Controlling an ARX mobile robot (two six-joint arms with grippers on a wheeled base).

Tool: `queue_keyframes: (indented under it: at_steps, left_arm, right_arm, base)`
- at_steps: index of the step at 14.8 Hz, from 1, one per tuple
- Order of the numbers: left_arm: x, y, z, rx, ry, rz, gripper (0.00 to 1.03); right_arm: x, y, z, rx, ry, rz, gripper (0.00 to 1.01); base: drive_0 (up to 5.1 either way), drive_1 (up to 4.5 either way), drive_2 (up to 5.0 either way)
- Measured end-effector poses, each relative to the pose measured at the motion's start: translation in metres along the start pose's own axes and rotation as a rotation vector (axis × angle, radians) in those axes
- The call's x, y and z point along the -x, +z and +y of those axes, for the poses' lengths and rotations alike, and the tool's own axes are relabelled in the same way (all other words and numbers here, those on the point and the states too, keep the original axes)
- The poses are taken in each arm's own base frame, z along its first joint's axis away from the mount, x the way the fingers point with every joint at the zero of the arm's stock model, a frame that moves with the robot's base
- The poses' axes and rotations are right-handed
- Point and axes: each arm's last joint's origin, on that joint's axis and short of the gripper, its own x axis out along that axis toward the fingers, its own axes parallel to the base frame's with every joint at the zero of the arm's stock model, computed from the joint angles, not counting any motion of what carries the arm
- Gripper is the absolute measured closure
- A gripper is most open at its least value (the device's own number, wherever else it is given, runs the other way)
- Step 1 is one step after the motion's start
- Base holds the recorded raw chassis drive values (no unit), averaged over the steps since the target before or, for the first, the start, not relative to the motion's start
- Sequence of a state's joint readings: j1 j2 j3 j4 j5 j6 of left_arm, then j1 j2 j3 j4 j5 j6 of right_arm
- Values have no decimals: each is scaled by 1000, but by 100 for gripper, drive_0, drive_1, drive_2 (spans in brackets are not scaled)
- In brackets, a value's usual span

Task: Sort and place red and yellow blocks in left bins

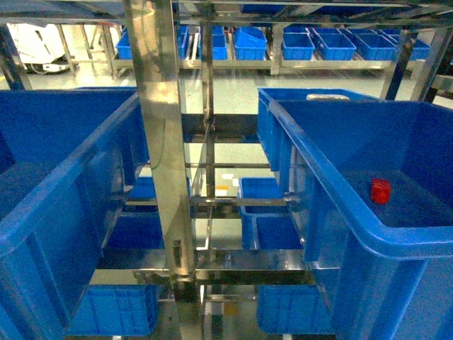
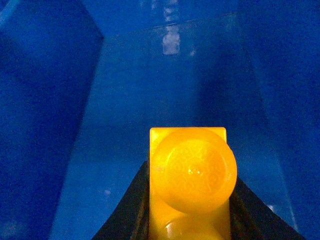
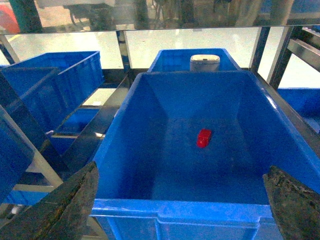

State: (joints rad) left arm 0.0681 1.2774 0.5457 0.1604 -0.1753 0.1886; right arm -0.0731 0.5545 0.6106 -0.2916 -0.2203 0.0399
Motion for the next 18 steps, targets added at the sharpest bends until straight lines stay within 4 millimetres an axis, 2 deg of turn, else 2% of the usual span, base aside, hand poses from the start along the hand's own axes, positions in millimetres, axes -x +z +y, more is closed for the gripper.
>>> queue_keyframes:
  at_steps: [4, 6, 10, 11, 12, 13, 15, 16, 17, 18]
  left_arm:
    - [-44, 23, 0, -42, 40, -34, 76]
    - [-65, 29, -2, -49, 44, -5, 76]
    - [-118, 61, -21, -118, 1, -54, 76]
    - [-122, 66, -18, -120, -11, -66, 71]
    - [-108, 71, -9, -119, -37, -72, 47]
    - [-82, 68, 1, -89, -56, -68, 27]
    - [-55, 60, 7, -59, -64, -68, 9]
    - [-34, 51, 10, -48, -87, -62, 3]
    - [-17, 45, 13, -37, -110, -63, 6]
    - [9, 44, 17, -23, -140, -97, 5]
  right_arm:
    - [0, 0, 0, 0, 0, 0, 3]
    - [0, 0, 0, 0, 0, 0, 3]
    - [0, 0, 0, 0, 0, 0, 3]
    - [0, 0, 0, 0, 0, 0, 3]
    - [0, 0, 0, 0, 1, 1, 3]
    - [0, 0, 0, 0, 0, 0, 3]
    - [0, 0, 0, 0, 0, 1, 3]
    - [0, 0, 0, 0, 0, 0, 3]
    - [0, 0, 0, 0, 0, 0, 3]
    - [0, 0, 0, 0, 0, 0, 3]
  base:
    - [0, 0, 0]
    - [0, 0, 0]
    - [0, 0, 0]
    - [0, 0, 0]
    - [0, 0, 0]
    - [0, 0, 0]
    - [0, 0, 0]
    - [0, 0, 0]
    - [0, 0, 0]
    - [0, 0, 0]
